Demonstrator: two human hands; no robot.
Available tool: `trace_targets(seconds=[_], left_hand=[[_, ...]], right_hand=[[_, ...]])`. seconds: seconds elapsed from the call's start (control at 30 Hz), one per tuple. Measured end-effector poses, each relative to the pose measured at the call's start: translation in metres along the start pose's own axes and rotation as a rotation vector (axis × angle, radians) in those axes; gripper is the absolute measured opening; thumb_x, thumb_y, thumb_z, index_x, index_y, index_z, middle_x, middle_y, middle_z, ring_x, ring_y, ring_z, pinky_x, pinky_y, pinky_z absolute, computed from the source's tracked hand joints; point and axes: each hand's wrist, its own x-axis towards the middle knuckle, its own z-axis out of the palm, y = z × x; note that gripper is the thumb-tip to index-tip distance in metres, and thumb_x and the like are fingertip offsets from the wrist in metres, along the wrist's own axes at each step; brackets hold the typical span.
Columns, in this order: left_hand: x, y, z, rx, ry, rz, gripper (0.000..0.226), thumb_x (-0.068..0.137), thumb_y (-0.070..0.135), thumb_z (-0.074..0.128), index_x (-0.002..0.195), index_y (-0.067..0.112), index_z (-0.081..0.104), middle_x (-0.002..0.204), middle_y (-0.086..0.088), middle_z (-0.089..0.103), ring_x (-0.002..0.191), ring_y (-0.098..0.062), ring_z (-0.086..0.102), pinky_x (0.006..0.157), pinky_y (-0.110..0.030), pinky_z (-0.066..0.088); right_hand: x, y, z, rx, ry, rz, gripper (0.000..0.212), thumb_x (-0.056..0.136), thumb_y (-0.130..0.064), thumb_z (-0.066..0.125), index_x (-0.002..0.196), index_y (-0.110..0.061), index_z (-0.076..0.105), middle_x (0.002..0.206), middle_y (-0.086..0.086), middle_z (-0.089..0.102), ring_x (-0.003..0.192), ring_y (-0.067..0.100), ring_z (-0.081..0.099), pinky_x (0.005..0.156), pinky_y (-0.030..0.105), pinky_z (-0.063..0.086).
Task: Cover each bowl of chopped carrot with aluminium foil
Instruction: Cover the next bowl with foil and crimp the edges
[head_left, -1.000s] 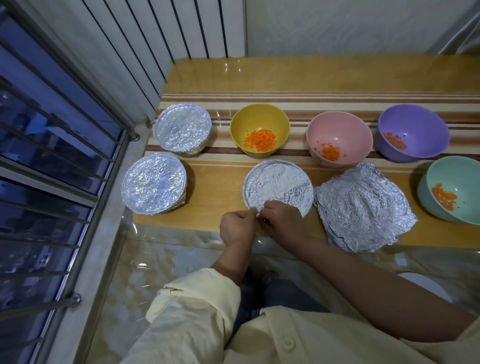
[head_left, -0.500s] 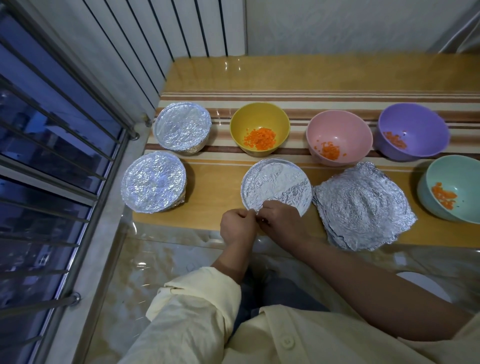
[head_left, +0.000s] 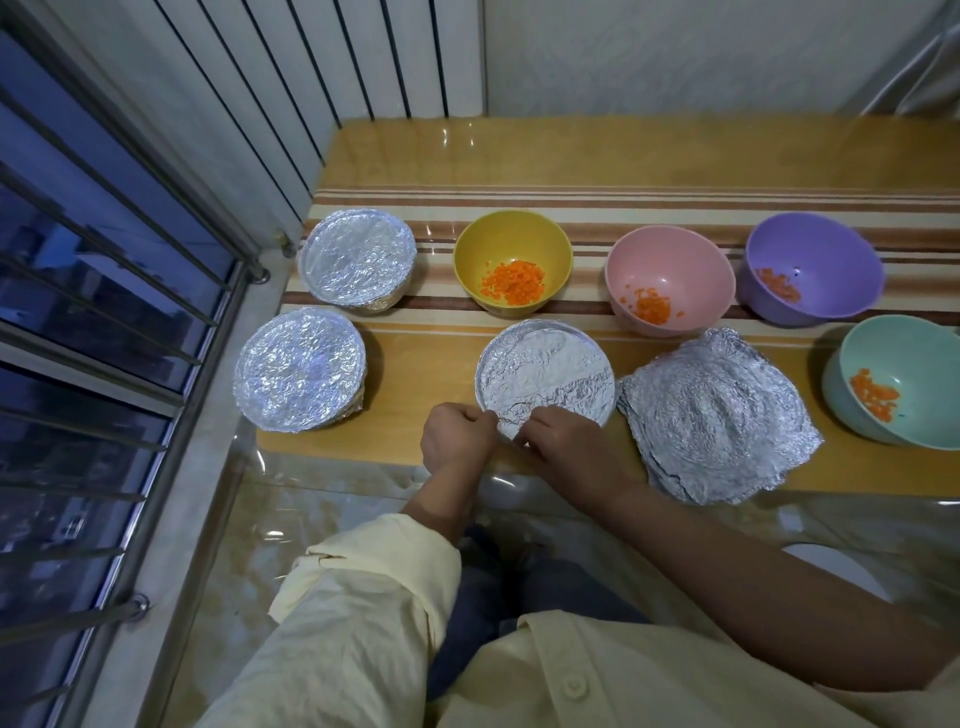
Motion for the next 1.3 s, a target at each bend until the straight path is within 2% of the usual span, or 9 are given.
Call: trace_targets(seconds=[0.17,0.33,0.4,0.5,0.63,0.7,1.0,1.13,1.3], left_hand=[[-0.005,-0.003,0.0,-0.099,0.017,-0.04,0.029,0.085,0.032,0.069,0.063,0.012,0.069,0.056,-0.001,0.055,0.063,-0.027,0.053,0.054,-0.025,0.034],[-0.013,-0.012,0.019,-0.243,-0.036,-0.1,0.066,0.06,0.069,0.064,0.065,0.003,0.072,0.07,-0.019,0.071,0.073,-0.038,0.071,0.074,-0.045,0.06],[-0.013,-0.009,0.026,-0.218,-0.081,-0.08,0.052,0.074,0.052,0.065,0.067,0.001,0.072,0.074,-0.023,0.071,0.078,-0.041,0.071,0.078,-0.049,0.059],[-0.015,0.006,0.022,-0.103,-0.067,-0.016,0.035,0.095,0.021,0.055,0.08,-0.006,0.072,0.084,-0.025,0.072,0.085,-0.039,0.069,0.074,-0.035,0.051],[-0.012,0.008,0.019,-0.008,-0.074,0.021,0.037,0.094,0.022,0.05,0.078,-0.004,0.071,0.08,-0.022,0.072,0.081,-0.038,0.068,0.075,-0.038,0.052],[-0.012,0.005,0.018,0.037,-0.073,0.054,0.039,0.095,0.023,0.049,0.076,-0.006,0.068,0.078,-0.02,0.07,0.079,-0.038,0.067,0.071,-0.038,0.049],[-0.011,0.008,0.015,0.187,-0.033,0.107,0.04,0.097,0.021,0.049,0.059,0.008,0.049,0.055,-0.004,0.042,0.066,-0.031,0.046,0.06,-0.032,0.029],[-0.01,0.009,0.013,0.184,0.032,0.151,0.034,0.096,0.019,0.051,0.066,0.004,0.056,0.057,-0.006,0.045,0.065,-0.03,0.045,0.059,-0.032,0.027],[-0.007,0.014,0.011,0.203,0.029,0.155,0.035,0.092,0.013,0.051,0.058,0.007,0.046,0.054,-0.005,0.04,0.063,-0.03,0.041,0.058,-0.033,0.026]], right_hand=[[0.004,-0.003,0.004,0.02,-0.021,0.046,0.014,0.065,-0.002,0.076,0.068,-0.009,0.065,0.065,0.005,0.057,0.057,0.025,0.056,0.044,0.03,0.041],[0.009,0.001,0.003,0.052,-0.04,0.024,0.003,0.073,-0.01,0.068,0.072,-0.007,0.068,0.064,0.007,0.057,0.057,0.026,0.057,0.043,0.031,0.041],[0.008,0.004,0.004,0.061,-0.057,0.011,0.013,0.077,-0.015,0.06,0.077,-0.007,0.07,0.066,0.007,0.057,0.059,0.026,0.057,0.043,0.034,0.044],[0.008,0.005,0.006,0.089,-0.048,0.026,0.023,0.079,-0.02,0.051,0.072,-0.007,0.068,0.065,0.008,0.056,0.058,0.027,0.056,0.042,0.036,0.044],[0.011,0.003,0.002,0.081,-0.043,0.042,0.004,0.07,-0.004,0.069,0.068,-0.006,0.067,0.063,0.008,0.056,0.055,0.027,0.056,0.042,0.03,0.04],[0.01,0.004,0.003,0.081,-0.052,0.043,0.011,0.066,0.001,0.074,0.069,-0.006,0.068,0.063,0.008,0.056,0.055,0.026,0.056,0.043,0.029,0.04],[0.008,0.003,0.005,0.11,-0.038,0.042,0.006,0.067,0.0,0.068,0.069,-0.006,0.067,0.064,0.008,0.056,0.057,0.028,0.056,0.043,0.033,0.044],[0.006,0.003,0.003,0.113,-0.021,0.03,0.005,0.069,-0.003,0.068,0.071,-0.007,0.07,0.064,0.007,0.057,0.056,0.027,0.057,0.043,0.029,0.043],[0.006,0.003,0.003,0.113,-0.029,0.035,0.009,0.068,-0.001,0.074,0.073,-0.007,0.071,0.066,0.007,0.058,0.057,0.027,0.058,0.043,0.028,0.042]])
